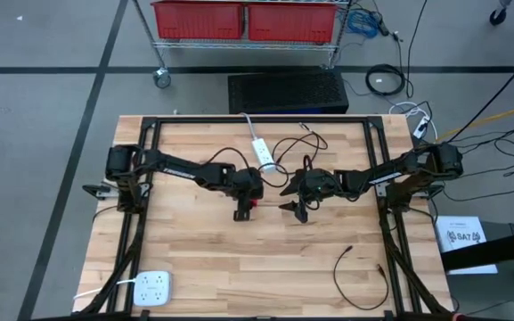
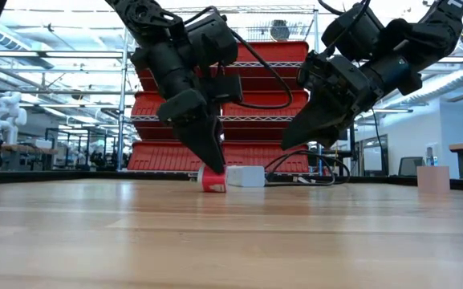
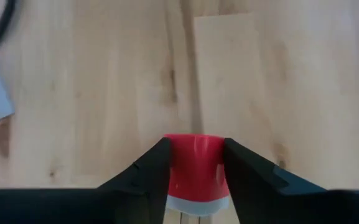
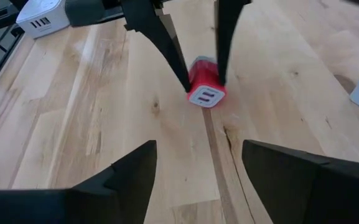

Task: Insert USB
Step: Insert the pink charger adapter into the top white outlet extension

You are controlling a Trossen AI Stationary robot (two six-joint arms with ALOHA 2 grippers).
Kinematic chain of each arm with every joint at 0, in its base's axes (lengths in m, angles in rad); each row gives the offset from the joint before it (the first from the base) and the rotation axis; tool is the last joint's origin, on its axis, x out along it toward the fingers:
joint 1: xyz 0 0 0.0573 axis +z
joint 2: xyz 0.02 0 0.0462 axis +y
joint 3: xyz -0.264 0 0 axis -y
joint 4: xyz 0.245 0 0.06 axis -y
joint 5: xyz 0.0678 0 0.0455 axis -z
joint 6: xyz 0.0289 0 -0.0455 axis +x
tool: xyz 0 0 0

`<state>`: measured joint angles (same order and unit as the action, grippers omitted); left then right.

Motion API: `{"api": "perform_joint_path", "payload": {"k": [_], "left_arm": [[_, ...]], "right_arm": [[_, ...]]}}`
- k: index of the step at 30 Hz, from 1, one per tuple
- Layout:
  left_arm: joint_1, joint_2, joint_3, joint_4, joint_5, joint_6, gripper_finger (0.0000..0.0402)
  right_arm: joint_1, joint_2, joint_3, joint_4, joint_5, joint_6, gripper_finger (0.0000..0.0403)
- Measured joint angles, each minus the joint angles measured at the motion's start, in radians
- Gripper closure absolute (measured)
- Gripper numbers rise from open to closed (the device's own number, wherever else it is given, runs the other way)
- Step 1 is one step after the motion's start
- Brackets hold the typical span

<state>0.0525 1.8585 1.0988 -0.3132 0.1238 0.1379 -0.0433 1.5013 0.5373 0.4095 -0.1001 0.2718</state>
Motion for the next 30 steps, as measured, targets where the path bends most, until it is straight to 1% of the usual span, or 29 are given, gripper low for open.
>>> {"api": "perform_joint_path", "payload": {"k": [4, 9, 11, 13, 15, 17, 26, 30], "left_arm": [[-0.004, 0.002, 0.005, -0.006, 0.0, 0.0, 0.0299], [-0.003, -0.01, 0.048, -0.027, 0.004, 0.0, 0.0343], [-0.004, -0.008, 0.07, -0.029, 0.004, 0.0, 0.0354], [-0.004, -0.008, 0.082, -0.057, 0.004, 0.001, 0.0357], [-0.005, -0.008, 0.084, -0.054, 0.004, 0.007, 0.0351], [-0.007, -0.008, 0.084, -0.054, 0.004, 0.007, 0.0336], [-0.021, -0.005, 0.083, -0.06, 0.003, 0.0, 0.0246], [-0.02, -0.005, 0.111, -0.129, -0.002, -0.001, 0.023]], "right_arm": [[0.0, 0.0, 0.0, -0.001, 0.0, 0.0, 0.0172], [0.0, 0.0, 0.0, -0.001, 0.0, 0.0, 0.0172], [0.0, 0.0, 0.0, -0.001, 0.0, 0.0, 0.0172], [0.001, 0.0, 0.0, -0.002, 0.0, 0.0, 0.0172], [0.006, 0.0, 0.0, -0.002, 0.0, 0.001, 0.0172], [0.011, 0.0, 0.0, -0.002, 0.0, 0.0, 0.0172], [0.02, 0.0, 0.0, -0.002, 0.002, 0.001, 0.0172], [0.02, 0.0, 0.0, -0.002, 0.001, 0.007, 0.0172]]}}
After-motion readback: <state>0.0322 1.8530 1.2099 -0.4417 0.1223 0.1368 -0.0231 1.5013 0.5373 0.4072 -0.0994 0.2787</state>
